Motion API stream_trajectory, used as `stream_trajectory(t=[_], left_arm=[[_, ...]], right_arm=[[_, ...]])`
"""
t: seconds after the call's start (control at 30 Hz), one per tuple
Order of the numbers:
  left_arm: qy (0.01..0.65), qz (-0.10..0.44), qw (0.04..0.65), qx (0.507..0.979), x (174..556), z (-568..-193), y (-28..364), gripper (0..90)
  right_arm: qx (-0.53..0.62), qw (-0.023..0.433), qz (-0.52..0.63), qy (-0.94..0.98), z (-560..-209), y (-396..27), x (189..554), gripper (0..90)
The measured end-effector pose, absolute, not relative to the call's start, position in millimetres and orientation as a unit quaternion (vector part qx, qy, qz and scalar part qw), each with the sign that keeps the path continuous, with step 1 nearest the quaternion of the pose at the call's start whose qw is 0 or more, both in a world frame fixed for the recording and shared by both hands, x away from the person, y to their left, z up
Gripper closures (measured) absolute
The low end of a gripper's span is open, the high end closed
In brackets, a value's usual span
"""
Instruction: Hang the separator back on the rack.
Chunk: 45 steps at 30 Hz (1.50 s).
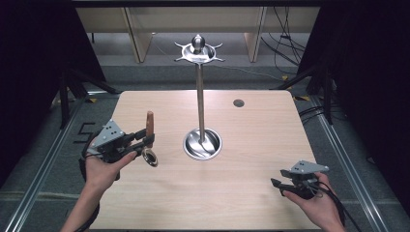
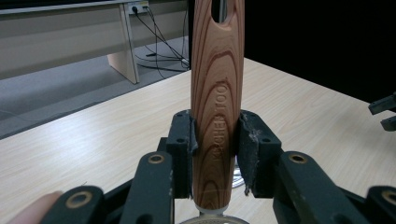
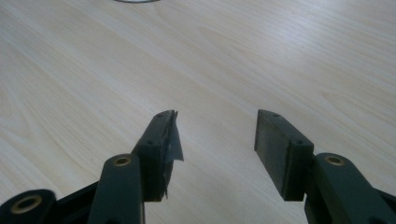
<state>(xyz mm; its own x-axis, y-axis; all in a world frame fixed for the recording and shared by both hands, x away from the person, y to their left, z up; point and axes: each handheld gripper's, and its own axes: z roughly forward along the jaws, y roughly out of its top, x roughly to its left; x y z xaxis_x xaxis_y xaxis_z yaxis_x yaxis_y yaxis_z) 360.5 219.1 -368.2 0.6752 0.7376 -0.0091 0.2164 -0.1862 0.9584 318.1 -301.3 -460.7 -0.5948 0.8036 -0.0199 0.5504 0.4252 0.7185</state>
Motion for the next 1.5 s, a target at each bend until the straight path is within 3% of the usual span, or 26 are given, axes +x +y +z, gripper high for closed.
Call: stream_trajectory(t=[1.5], left_arm=[[0.297, 0.24, 0.568, 0.729, 375.4, -333.9, 202.2, 67.1]], right_arm=[[0.414, 0.18, 0.343, 0.824, -460.2, -302.4, 317.9, 48.8]])
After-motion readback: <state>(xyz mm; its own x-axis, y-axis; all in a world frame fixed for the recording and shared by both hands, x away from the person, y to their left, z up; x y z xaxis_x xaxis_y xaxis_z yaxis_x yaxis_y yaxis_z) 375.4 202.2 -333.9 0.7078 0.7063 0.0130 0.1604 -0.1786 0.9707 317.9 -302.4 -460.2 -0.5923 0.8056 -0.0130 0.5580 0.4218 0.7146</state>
